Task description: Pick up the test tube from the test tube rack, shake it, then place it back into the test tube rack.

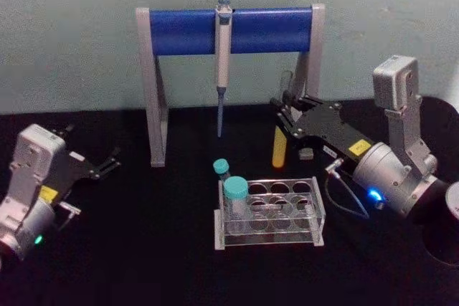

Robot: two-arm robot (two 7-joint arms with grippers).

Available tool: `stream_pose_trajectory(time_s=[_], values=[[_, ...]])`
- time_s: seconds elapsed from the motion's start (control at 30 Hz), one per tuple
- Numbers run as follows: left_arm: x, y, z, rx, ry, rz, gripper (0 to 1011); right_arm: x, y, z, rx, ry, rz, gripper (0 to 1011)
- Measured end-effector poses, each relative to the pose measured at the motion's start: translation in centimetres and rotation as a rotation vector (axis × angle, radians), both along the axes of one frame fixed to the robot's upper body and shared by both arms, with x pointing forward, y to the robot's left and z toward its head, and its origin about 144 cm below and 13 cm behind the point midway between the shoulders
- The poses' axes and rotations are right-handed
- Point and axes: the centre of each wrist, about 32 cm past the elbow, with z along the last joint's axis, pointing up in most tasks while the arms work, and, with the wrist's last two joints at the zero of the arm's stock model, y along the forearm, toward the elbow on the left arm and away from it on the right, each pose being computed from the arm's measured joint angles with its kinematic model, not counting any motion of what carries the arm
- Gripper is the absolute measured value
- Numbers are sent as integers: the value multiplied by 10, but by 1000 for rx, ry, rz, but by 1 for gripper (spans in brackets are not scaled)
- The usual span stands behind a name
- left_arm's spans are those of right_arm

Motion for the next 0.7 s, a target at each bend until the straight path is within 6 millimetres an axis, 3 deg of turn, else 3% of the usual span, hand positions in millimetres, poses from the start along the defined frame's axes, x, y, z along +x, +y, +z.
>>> stream_pose_trajectory(time_s=[0.7], values=[[0,0,0,0,0,0,1001,5,0,1,4,-2,-4,235]])
